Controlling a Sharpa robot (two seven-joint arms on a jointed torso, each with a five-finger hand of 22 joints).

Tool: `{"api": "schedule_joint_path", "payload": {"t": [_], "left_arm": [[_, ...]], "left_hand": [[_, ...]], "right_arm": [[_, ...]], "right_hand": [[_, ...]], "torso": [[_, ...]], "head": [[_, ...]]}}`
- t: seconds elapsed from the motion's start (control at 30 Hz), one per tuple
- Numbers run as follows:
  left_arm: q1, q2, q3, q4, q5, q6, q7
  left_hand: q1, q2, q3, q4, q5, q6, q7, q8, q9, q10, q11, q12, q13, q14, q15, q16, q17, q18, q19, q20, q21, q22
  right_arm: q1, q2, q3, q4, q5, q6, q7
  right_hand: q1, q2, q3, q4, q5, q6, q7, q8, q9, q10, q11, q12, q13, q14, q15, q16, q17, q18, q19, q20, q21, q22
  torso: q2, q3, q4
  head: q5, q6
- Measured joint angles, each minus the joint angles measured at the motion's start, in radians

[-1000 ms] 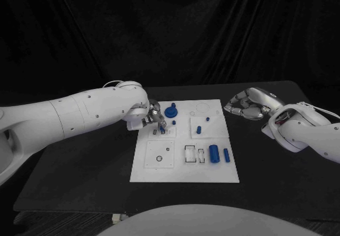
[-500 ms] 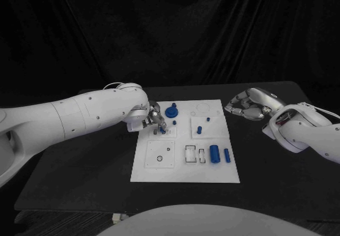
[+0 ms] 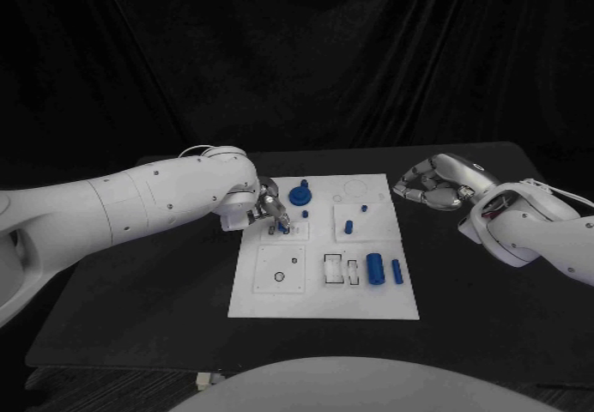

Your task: Assemble the parts on the task board

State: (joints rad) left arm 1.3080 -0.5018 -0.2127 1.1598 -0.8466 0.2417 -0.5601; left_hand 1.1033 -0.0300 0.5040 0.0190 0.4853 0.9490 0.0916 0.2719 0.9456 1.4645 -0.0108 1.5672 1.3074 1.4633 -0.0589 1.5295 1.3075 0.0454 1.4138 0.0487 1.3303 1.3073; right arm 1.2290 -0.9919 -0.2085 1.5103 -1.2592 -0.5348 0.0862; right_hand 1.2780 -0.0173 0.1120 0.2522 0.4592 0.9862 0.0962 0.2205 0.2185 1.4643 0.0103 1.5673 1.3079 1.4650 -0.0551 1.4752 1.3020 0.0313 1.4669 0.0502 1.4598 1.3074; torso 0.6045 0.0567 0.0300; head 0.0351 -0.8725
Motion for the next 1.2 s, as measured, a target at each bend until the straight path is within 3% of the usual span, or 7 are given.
{"api": "schedule_joint_path", "payload": {"t": [1.07, 1.17, 1.2], "left_arm": [[-0.018, 0.015, 0.003, -0.021, -0.001, 0.000, 0.003], [-0.019, 0.017, 0.003, -0.023, -0.001, 0.000, 0.003], [-0.019, 0.017, 0.003, -0.023, -0.001, 0.000, 0.003]], "left_hand": [[-0.003, 0.001, 0.000, 0.000, 0.007, 0.005, 0.005, 0.003, 0.002, 0.000, 0.000, 0.000, 0.000, 0.000, 0.000, 0.000, 0.000, 0.000, 0.000, 0.000, -0.004, 0.001], [-0.013, 0.011, 0.000, 0.000, -0.026, 0.003, 0.003, 0.004, 0.002, 0.000, 0.000, 0.000, 0.000, 0.000, 0.000, -0.005, 0.000, 0.000, 0.000, 0.000, -0.009, 0.001], [-0.023, 0.015, 0.000, 0.000, -0.070, 0.001, 0.001, 0.004, 0.001, 0.000, 0.000, 0.000, 0.000, 0.000, 0.000, -0.005, 0.000, 0.000, 0.000, 0.000, -0.010, 0.001]], "right_arm": [[-0.002, 0.000, 0.000, 0.000, 0.000, 0.005, -0.001], [-0.002, 0.000, 0.000, 0.000, 0.000, 0.005, -0.002], [-0.002, 0.000, 0.000, 0.000, 0.000, 0.005, -0.002]], "right_hand": [[0.000, 0.000, 0.003, -0.003, 0.005, 0.000, 0.000, 0.000, 0.001, 0.000, 0.000, 0.000, 0.000, 0.000, 0.000, 0.000, -0.001, 0.000, 0.000, 0.000, 0.000, 0.001], [0.000, 0.000, 0.003, -0.003, 0.005, 0.000, 0.000, 0.000, 0.001, 0.000, 0.000, 0.000, 0.000, 0.000, 0.000, 0.000, -0.001, 0.000, 0.000, 0.000, 0.000, 0.001], [0.000, 0.000, 0.003, -0.003, 0.005, 0.000, 0.000, 0.000, 0.001, 0.000, 0.000, 0.000, 0.000, 0.000, 0.000, 0.000, -0.001, 0.000, 0.000, 0.000, 0.000, 0.001]], "torso": [[0.000, 0.0001, -0.0005], [0.000, 0.0001, -0.0005], [0.000, 0.0001, -0.0005]], "head": [[-0.002, 0.000], [-0.001, 0.000], [-0.002, 0.000]]}}
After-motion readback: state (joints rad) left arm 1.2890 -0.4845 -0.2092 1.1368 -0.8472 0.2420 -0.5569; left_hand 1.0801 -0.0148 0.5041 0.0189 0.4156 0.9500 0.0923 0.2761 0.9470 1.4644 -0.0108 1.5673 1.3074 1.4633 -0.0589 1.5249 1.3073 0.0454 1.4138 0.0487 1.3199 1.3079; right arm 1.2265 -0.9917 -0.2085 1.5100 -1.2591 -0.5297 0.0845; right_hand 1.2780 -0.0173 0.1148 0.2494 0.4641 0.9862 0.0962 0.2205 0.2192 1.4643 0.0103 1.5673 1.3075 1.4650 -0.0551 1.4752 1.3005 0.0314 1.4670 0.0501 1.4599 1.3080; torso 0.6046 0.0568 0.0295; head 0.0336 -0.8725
